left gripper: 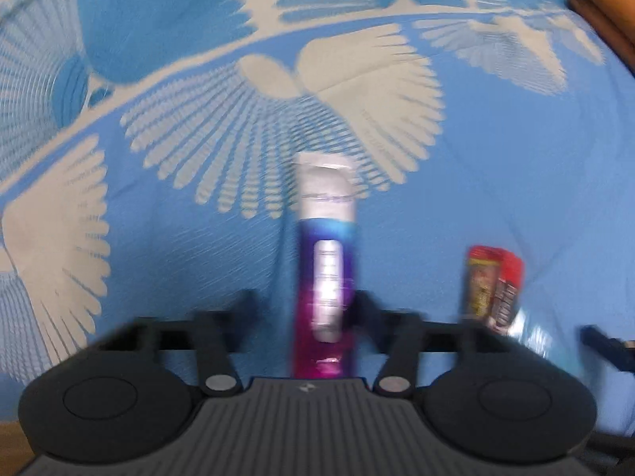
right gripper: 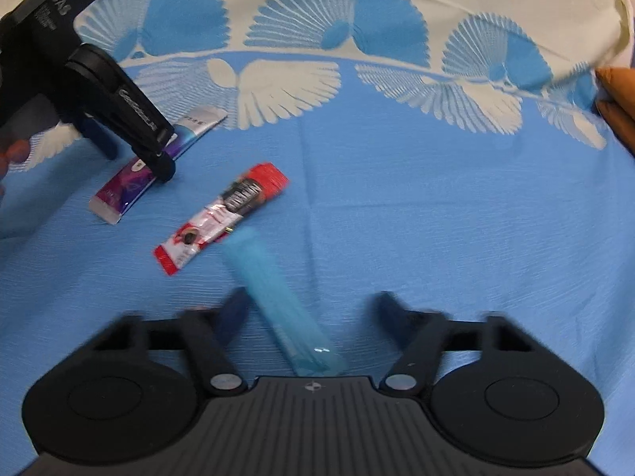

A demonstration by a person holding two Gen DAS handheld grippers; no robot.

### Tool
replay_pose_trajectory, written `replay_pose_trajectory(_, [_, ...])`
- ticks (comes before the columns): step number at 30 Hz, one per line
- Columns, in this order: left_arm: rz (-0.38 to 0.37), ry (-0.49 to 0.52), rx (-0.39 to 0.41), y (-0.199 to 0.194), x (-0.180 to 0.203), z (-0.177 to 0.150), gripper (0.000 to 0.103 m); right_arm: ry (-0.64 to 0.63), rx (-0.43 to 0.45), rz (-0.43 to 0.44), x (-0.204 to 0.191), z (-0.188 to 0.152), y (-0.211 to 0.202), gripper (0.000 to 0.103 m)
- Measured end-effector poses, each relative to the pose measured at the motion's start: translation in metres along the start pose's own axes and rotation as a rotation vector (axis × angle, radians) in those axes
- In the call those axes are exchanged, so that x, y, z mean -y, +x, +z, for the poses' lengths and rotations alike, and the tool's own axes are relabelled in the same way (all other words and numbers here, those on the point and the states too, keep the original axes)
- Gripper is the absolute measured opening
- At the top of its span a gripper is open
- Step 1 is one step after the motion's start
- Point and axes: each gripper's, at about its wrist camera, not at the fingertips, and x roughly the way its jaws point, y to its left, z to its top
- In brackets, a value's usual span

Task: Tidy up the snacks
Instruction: 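Close the left gripper on the purple tube while the right gripper grasps the blue stick, then lift the purple tube and blue stick and carry both over the box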

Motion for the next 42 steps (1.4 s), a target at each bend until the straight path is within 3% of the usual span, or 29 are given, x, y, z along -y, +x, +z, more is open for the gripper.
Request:
replay_pose_trajectory(1, [0.020,0.024,0.005,-0.003,0.005,-0.001,0.032,-0.014,0.005,0.005,-0.002,0.001,-0.002,0.021])
replay_pose_trajectory(5, [0.024,0.034,0.003,-0.007,0.004,-0.012,0.026,0.037,0.002,0.017,0.001,0.015,0.001,0.019])
replay_pose_trajectory(7, [0.012,0.000,-0.007,-0.011,-0.006,-0.018,0.026,0.090,0.044,0.017,0.003,0.025,-0.004,0.019])
replay_pose_trajectory(10, [0.010,-0.029,-0.011,-0.015,-0.018,-0.022,0.026,0.110,0.097,0.107,-0.006,0.041,-0.010,0.019])
replay_pose_trajectory(14, [0.011,-0.024,-0.023,-0.017,-0.022,-0.033,0.025,0.050,0.000,0.167,-0.030,0.048,0.010,0.020])
replay_pose_trajectory(16, [0.012,-0.015,-0.029,-0.018,-0.021,-0.039,0.025,0.039,-0.062,0.124,-0.033,0.043,0.020,0.019])
replay_pose_trajectory(20, [0.001,-0.031,-0.024,-0.021,-0.023,-0.051,0.025,0.057,-0.085,0.011,-0.013,0.029,0.005,0.020])
replay_pose_trajectory(23, [-0.012,-0.047,0.000,-0.033,-0.025,-0.058,0.024,0.155,-0.080,0.013,0.016,0.015,-0.011,0.019])
replay_pose_trajectory(30, [-0.091,-0.133,0.102,-0.102,-0.036,-0.073,0.024,0.281,0.017,0.047,0.033,0.004,-0.074,0.019])
replay_pose_trajectory(42, [-0.145,-0.202,0.229,-0.248,-0.045,-0.148,0.024,0.275,0.142,0.087,-0.017,0.009,-0.196,0.020])
